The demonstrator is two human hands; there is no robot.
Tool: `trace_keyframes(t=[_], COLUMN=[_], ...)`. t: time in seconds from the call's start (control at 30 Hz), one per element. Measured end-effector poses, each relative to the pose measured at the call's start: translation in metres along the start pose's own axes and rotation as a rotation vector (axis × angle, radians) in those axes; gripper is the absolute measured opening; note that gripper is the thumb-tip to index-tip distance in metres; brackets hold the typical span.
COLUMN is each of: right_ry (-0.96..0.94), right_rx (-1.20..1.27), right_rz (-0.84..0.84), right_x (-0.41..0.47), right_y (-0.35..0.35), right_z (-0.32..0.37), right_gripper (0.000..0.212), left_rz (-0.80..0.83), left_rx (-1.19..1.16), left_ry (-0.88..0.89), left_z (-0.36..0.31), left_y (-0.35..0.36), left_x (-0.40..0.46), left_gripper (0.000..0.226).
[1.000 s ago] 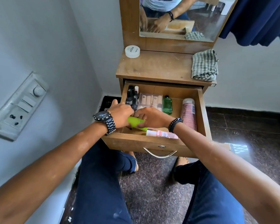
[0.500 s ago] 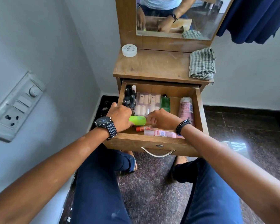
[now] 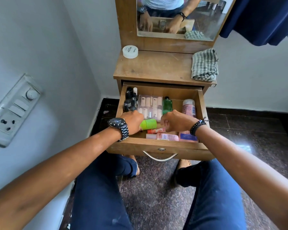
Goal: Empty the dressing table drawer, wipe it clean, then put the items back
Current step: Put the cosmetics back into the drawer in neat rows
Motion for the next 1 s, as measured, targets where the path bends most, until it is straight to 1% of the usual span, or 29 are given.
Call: trace_keyframes(t=[0.13, 0.27, 0.37, 0.47, 0.53, 0.67, 0.8, 0.9, 1.0], right_ry=[-0.009, -0.027, 0.008, 0.069, 0.107, 0.133, 0.126, 0.131, 0.095], right_rx=[-0.042, -0.055, -0.093, -0.197, -0.230, -0.139, -0.068, -0.025, -0.032], right_rz=[0.082, 0.075, 0.068, 0.042, 0.040, 0.013, -0.008, -0.032, -0.055], right_x=[0.000, -0.003, -0.008, -0.016, -0.024, -0.037, -0.042, -0.038, -0.032], right_y=[0.008, 0.010, 0.008, -0.006, -0.016, -0.030, -0.028, -0.025, -0.023], right_z=[-0.002, -0.005, -0.015, -0.026, -0.035, -0.049, -0.049, -0.047, -0.039], right_gripper=[0.020, 0.015, 0.021, 0.030, 0.029, 0.019, 0.016, 0.013, 0.012], left_rz=[-0.007, -0.009, -0.025, -0.053, -0.057, -0.032, -0.044, -0.060, -0.078], left_rx=[-0.003, -0.056, -0.101, -0.135, -0.154, -0.191, -0.237, -0.227, -0.225], left_ry=[0.029, 0.044, 0.057, 0.095, 0.111, 0.119, 0.132, 0.150, 0.156], left_z=[-0.004, -0.005, -0.009, -0.016, -0.021, -0.030, -0.036, -0.035, -0.030], left_y=[-0.002, 0.000, 0.000, -0.001, -0.001, 0.004, 0.006, 0.005, 0.004], left_x=[0.004, 0.007, 0.011, 0.017, 0.022, 0.030, 0.032, 0.031, 0.029], left_gripper=[0.032, 0.031, 0.033, 0.036, 0.038, 0.043, 0.039, 0.038, 0.037])
Point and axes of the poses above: each hand's wrist, its own x-axis towards the middle knuckle, its own y-axis out of the palm, z = x × y, the point moved 10 cm from there along x, towards the middle knuckle, and after that the axes turned 3 degrees about -z, right-handed, at the moved point
